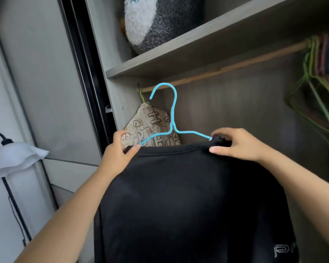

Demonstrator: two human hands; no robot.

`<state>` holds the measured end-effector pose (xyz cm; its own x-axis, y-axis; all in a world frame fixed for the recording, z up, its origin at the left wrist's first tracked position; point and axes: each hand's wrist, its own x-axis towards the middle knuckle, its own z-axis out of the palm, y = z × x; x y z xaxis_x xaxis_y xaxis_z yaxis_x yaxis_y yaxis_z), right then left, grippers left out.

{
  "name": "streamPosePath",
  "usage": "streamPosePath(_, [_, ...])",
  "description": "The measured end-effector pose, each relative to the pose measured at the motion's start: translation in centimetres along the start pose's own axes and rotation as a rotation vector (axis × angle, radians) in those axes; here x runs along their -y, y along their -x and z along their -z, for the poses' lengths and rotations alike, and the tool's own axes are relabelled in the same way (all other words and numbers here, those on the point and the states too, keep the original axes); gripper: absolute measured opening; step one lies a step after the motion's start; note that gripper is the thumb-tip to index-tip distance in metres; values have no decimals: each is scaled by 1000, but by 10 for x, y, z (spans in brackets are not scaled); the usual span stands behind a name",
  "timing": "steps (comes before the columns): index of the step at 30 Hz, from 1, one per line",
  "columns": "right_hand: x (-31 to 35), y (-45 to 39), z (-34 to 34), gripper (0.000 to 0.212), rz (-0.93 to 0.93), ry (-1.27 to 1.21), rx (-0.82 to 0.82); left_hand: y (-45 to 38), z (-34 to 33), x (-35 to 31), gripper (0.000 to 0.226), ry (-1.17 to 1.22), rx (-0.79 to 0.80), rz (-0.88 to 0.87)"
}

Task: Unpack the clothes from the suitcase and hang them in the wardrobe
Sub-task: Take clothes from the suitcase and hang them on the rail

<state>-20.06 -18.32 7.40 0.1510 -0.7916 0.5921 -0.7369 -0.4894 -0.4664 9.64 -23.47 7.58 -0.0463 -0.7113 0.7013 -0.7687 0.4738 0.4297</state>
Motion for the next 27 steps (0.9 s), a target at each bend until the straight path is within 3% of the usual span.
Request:
streamPosePath(2, [-13, 0, 4, 28, -16, -11, 16, 0, -9, 9, 17, 23, 5, 26])
streamPosePath(5, [-25, -1, 6, 8, -31, -90, 7, 1, -22, 7, 34, 70, -17, 40])
streamPosePath(6, [-26, -2, 7, 9, -50, -151, 35, 0, -25, 4, 39, 91, -37, 38])
streamPosePath(9, [-28, -7, 6, 15, -112, -239, 229, -6, -32, -3, 40, 90, -48, 19])
streamPosePath(12, [-33, -3, 2, 17, -201, -485, 452, -9, -39, -10, 36, 91, -34, -20])
streamPosePath(15, [-50, 1, 1, 37, -177, -380, 564, -9, -42, -18, 27, 41, 126, -27])
streamPosePath(18, [-61, 2, 5, 20, -160, -372, 563, -8, -45, -19, 33, -50, 365, -29])
streamPosePath(19, [-63, 1, 7, 11, -158, -401, 562, -8, -46, -17, 33, -28, 403, -22])
streamPosePath(21, [-64, -1, 6, 13, -141, -445, 536, -8, -49, -9, 38, 39, 436, 6])
streamPosePath(27, [-59, -16, -18, 39, -2, -471, 512, -23, -60, 13, 44, 103, 547, 27])
